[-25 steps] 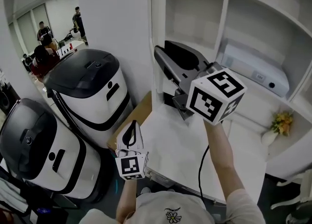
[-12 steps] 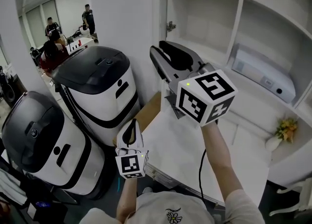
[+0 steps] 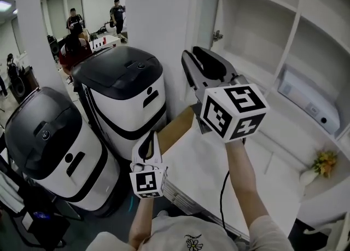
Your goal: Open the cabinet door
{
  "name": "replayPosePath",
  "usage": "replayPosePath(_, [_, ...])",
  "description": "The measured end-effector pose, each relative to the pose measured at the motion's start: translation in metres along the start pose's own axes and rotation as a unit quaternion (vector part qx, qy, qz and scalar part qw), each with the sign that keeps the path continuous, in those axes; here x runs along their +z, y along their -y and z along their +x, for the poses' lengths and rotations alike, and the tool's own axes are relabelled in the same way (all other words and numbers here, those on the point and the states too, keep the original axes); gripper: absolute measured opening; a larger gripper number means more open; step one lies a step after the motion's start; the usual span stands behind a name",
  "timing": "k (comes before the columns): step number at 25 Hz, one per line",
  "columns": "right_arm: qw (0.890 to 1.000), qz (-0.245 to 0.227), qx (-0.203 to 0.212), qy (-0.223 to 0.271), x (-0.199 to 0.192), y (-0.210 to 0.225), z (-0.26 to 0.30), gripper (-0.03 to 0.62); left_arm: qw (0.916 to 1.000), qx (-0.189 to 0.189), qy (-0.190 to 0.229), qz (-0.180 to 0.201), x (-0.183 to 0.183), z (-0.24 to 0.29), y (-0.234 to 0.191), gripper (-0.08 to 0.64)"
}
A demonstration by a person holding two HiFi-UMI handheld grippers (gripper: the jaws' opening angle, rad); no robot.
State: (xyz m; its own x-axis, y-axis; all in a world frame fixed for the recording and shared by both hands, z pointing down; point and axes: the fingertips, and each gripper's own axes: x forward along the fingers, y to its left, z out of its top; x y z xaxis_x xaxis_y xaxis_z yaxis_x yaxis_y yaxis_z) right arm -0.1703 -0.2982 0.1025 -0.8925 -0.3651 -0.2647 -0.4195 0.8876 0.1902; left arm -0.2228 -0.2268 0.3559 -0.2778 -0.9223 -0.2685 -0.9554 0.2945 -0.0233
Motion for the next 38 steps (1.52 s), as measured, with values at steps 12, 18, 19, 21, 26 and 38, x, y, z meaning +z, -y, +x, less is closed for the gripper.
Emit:
replayPosePath(12, [1.0,0.007,0.007,-0.001,-0.006,-0.017,0.036,0.092,0.9993,0.034,0.003,0.016,0.009,-0.016,-0.049,0.006])
replayPosePath(18, [1.0,-0.001,0.003,-0.005,-0.011,-0.024,0.057,0.091,0.998,0.062,-0.002,0.013,0.007,-0.024,-0.082,0.006])
replayPosePath(19, [1.0,-0.002,0.003,-0.006,-0.012,-0.025,0.061,0.091,0.9979,0.064,-0.002,0.012,0.006,-0.024,-0.084,0.008])
replayPosePath(21, [1.0,-0.007,0.002,-0.006,-0.014,-0.027,0.067,0.089,0.9977,0.067,-0.002,0.012,0.006,-0.025,-0.088,0.006])
replayPosePath(26, [1.0,-0.007,0.003,-0.003,-0.015,-0.029,0.075,0.089,0.9976,0.068,-0.007,0.013,0.004,-0.027,-0.093,0.006])
replayPosePath(38, [1.0,0.006,0.007,0.017,-0.016,-0.029,0.081,0.092,0.9962,0.083,-0.012,0.024,0.007,-0.035,-0.118,0.006])
